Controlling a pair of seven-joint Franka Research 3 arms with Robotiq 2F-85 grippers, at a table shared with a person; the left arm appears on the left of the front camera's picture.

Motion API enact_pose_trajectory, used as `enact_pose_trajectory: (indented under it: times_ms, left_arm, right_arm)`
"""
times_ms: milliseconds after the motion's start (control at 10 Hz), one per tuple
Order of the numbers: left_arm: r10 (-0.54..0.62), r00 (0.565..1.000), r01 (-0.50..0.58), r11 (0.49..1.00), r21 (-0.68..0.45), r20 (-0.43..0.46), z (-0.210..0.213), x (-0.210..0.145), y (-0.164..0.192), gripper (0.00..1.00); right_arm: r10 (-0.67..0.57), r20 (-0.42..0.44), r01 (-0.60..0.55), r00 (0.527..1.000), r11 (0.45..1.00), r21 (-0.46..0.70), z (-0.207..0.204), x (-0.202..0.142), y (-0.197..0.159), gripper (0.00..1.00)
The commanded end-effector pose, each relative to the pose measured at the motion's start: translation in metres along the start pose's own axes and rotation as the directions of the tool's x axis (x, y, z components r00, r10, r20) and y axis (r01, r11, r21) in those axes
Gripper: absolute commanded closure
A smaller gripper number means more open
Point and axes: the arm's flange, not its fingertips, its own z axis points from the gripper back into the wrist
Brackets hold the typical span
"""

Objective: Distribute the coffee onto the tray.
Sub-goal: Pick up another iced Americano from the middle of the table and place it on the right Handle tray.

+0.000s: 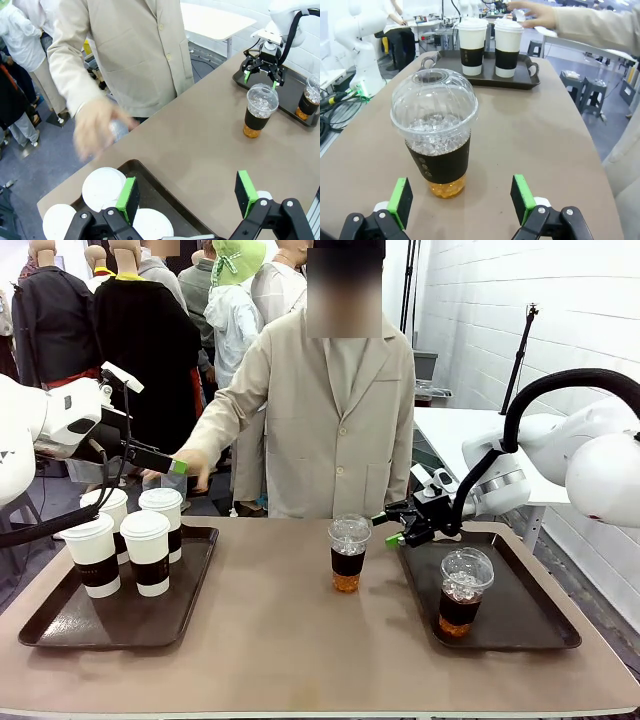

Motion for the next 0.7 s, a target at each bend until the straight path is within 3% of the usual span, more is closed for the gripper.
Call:
enact_pose_trajectory:
  times_ms: [0,300,600]
  left_arm:
    - [0.009,1.0,-0.009,1.0,0.003,-0.003,-0.001,-0.001,0.0,0.0]
    - [0.009,1.0,-0.009,1.0,0.003,-0.003,-0.001,-0.001,0.0,0.0]
    - [0.009,1.0,-0.009,1.0,0.003,-0.003,-0.001,-0.001,0.0,0.0]
  right_arm:
    - [0.0,-0.002,0.0,1.0,1.0,-0.001,0.0,0.001,0.001,0.0]
    - [0.0,0.0,0.0,1.0,1.0,-0.001,0.0,0.0,0.0,0.0]
    - [0.005,0.007,-0.004,1.0,0.996,-0.094,-0.02,-0.006,-0.002,0.0]
